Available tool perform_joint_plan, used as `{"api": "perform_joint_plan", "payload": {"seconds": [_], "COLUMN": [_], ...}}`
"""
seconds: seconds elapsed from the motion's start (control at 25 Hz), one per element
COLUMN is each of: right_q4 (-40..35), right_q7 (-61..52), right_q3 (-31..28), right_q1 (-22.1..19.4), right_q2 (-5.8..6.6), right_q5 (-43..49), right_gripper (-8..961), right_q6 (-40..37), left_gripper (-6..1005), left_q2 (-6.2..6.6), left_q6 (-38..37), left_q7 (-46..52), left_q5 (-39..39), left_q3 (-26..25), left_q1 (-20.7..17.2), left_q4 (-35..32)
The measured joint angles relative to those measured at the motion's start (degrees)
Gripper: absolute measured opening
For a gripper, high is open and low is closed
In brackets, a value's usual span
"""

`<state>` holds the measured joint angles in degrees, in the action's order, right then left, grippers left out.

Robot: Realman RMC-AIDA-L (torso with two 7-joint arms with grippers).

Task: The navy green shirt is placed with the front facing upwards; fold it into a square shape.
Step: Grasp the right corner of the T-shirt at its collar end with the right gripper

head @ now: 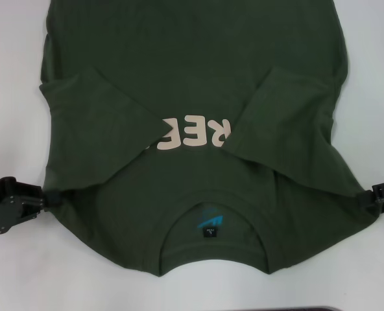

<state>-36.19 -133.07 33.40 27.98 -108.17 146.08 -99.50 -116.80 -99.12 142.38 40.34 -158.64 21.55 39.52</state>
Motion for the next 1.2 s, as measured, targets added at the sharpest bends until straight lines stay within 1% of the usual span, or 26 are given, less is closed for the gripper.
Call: {"api": "perform_joint_plan", "payload": {"seconds": [0.36, 0.64, 0.8, 1.08, 1.2], "right_q4": [1.3, 1.3, 1.3, 1.3, 1.1], "right_q7": [0.0, 0.0, 0.0, 0.0, 0.3], "right_q3": [0.1, 0.0, -0.4, -0.4, 0.0], "right_q1": [0.9, 1.2, 1.3, 1.4, 1.4], "right_q2": [-0.22, -0.75, -0.84, -0.85, -1.11], "right_q5": [0.1, 0.1, -0.1, -0.1, 0.0], "right_gripper": [817, 817, 818, 754, 726], "right_q6": [0.6, 0.8, 0.9, 1.8, 2.1], "left_gripper": [64, 63, 63, 63, 63], "left_q2": [0.00, 0.00, 0.00, 0.00, 0.00], "left_q6": [0.1, 0.2, 0.2, 0.1, 0.0], "left_q7": [0.0, 0.0, 0.0, 0.0, 0.0], "left_q5": [0.0, 0.0, 0.0, 0.0, 0.0], "left_q3": [0.0, 0.0, 0.0, 0.0, 0.0], "left_q1": [0.0, 0.1, 0.1, 0.2, 0.2], "left_q4": [-0.2, -0.3, -0.3, -0.4, -0.4]}}
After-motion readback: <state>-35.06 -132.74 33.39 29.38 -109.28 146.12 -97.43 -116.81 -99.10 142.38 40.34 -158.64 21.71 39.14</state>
